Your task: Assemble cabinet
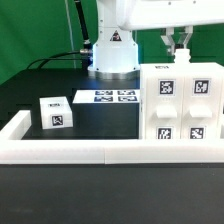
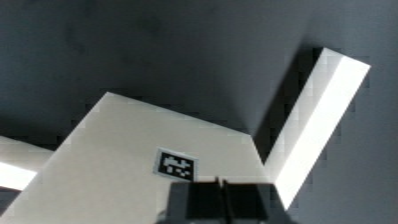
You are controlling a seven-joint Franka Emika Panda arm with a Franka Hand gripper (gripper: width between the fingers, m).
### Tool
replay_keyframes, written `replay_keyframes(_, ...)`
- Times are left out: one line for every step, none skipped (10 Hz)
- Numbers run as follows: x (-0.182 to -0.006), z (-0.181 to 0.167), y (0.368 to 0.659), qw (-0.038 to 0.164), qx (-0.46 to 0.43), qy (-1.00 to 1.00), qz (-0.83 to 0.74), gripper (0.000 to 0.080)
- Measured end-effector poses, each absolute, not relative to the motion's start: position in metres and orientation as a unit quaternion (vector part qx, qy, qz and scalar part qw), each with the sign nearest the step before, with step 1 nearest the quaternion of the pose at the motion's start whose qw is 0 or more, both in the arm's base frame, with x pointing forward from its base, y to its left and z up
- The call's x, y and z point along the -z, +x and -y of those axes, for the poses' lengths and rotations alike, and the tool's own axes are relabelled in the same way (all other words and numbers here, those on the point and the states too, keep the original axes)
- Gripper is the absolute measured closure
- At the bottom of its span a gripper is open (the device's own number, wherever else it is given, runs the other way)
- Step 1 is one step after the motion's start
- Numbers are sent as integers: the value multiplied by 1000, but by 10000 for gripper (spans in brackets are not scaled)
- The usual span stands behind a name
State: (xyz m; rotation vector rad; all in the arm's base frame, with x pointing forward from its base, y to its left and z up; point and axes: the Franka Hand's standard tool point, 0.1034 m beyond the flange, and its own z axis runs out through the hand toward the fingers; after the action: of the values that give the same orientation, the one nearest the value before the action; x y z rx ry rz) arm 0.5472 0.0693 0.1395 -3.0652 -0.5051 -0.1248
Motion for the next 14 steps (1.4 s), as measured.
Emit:
replay_keyframes(-139,-69,547,16,40,-986,162,664)
replay_keyframes(-139,-69,547,16,40,-986,162,664)
replay_keyframes(-139,-69,547,16,40,-986,162,523)
replay_keyframes(-139,-69,547,16,40,-986,162,388)
replay_keyframes(-139,-69,547,16,39,-986,162,388)
replay_keyframes(-138,-69,547,16,39,-986,162,207)
replay_keyframes(-137,-68,545,16,39,-986,164,78)
replay_keyframes(-131,-58,534,13,39,-984,172,16)
replay_keyframes(-124,-44,517,10,34,-984,173,16)
replay_keyframes(-118,-27,504,7,32,-983,178,5)
replay_keyframes(-106,-2,490,4,28,-982,186,5)
replay_keyframes(-96,25,478,6,15,-984,180,2)
replay_keyframes(-91,46,473,6,6,-984,179,2)
replay_keyframes(-84,66,469,6,1,-980,197,2)
